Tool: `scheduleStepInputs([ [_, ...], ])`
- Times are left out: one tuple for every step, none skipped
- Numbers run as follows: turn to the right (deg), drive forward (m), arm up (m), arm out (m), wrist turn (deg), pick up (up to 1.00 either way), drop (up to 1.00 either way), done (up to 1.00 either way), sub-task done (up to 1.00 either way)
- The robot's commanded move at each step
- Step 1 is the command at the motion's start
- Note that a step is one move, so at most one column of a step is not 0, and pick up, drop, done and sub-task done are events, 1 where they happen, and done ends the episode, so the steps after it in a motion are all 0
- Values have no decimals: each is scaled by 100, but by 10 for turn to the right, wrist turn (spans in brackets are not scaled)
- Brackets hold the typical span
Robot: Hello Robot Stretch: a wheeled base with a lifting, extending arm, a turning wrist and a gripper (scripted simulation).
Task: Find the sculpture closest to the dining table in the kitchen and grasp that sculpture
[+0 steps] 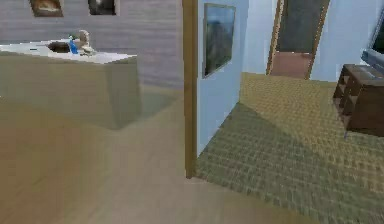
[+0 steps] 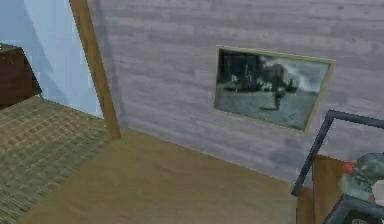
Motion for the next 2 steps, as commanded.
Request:
scheduleStepInputs([
  [-240,0,0,0,0,0,0,0,0],
  [0,100,0,0,0,0,0,0,0],
])
